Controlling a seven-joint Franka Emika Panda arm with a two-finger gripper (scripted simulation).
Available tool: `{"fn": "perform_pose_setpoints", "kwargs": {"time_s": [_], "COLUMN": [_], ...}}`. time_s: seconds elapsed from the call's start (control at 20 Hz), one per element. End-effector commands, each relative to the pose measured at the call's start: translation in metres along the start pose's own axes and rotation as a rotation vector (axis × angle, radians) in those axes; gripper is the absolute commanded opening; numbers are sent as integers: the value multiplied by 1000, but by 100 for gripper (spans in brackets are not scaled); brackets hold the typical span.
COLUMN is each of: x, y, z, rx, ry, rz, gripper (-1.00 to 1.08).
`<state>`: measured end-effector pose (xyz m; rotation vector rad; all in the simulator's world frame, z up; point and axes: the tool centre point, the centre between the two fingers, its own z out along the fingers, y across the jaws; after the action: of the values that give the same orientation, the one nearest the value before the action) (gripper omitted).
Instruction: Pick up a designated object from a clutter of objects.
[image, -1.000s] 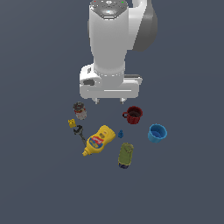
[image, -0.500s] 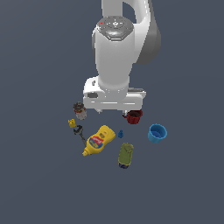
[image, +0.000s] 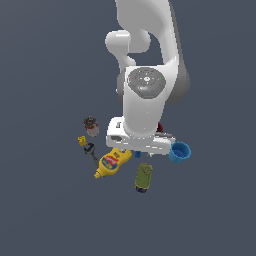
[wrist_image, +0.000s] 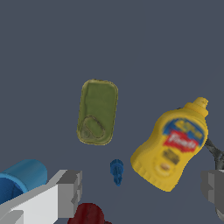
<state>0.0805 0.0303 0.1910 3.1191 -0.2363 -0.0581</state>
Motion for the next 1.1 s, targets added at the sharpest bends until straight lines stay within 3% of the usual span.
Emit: {"fn": "perform_pose_setpoints", "kwargs": {"time_s": [0.0,0.5,1.05], "x": [13,40,44], "y": [-10,-37,-42], "z": [18,69,83], "rx": [3,15,17], "ry": [9,31,33], "rz": [31,111,125], "gripper": [100,100,100]}}
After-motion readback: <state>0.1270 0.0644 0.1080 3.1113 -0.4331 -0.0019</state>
